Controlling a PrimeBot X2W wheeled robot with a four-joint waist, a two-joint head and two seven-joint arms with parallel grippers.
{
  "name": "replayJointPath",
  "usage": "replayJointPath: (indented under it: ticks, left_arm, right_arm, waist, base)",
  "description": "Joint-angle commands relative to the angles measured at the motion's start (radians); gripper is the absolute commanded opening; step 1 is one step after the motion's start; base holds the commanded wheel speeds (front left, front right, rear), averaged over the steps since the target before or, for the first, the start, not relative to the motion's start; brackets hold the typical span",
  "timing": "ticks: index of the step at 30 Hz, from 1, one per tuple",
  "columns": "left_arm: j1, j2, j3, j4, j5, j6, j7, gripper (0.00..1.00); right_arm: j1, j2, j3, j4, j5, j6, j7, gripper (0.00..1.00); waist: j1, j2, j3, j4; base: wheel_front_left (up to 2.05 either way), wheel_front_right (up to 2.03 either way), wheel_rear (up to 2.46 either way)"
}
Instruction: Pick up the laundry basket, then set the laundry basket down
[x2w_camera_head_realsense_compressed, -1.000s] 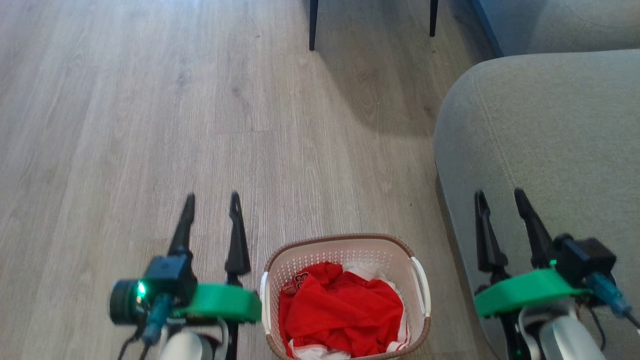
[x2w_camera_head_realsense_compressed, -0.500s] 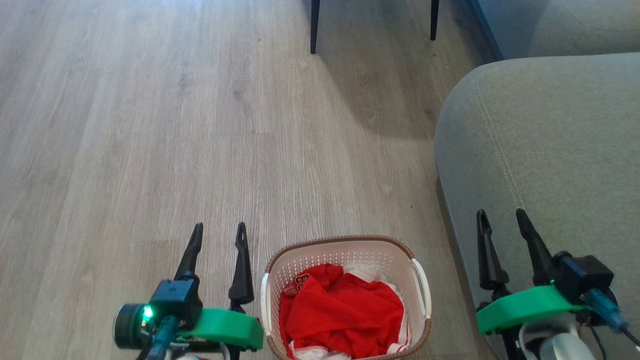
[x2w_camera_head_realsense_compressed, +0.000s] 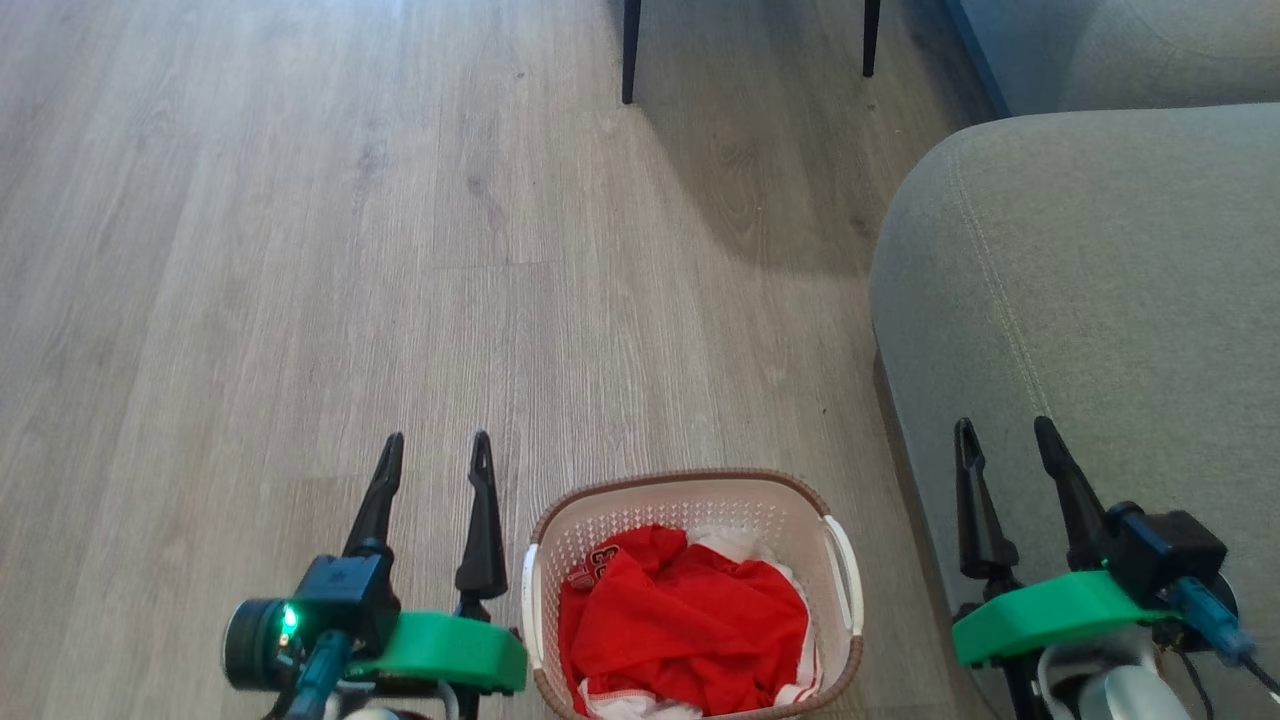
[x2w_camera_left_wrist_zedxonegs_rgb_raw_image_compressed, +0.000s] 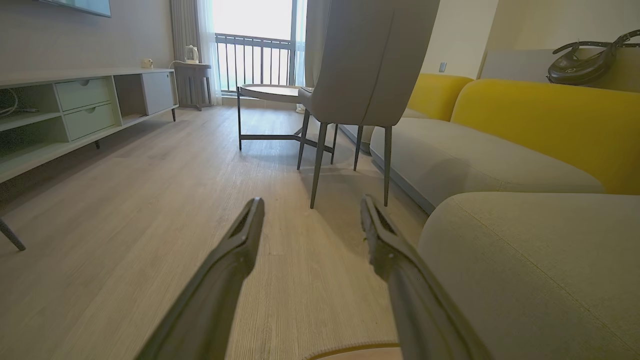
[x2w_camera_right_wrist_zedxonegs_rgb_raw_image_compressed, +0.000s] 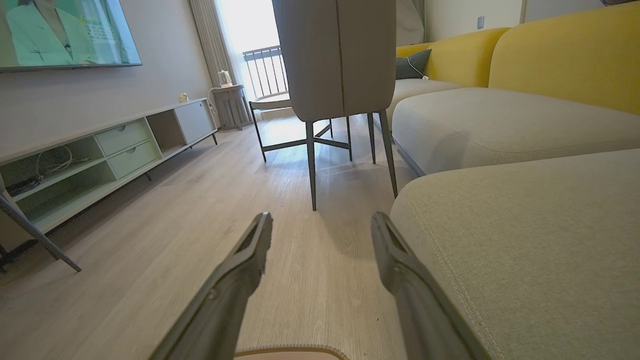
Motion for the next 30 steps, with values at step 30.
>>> replayJointPath:
  ticks: [30]
  left_arm:
    - [-0.042, -0.007, 0.041, -0.020, -0.044, -0.011, -0.005, 1.00]
  right_arm:
    - [-0.031, 0.003, 0.025, -0.023, -0.007, 0.007, -0.012, 1.00]
  waist:
    - [0.0001, 0.0000, 0.003, -0.003]
  base:
    - [0.00, 0.00, 0.00]
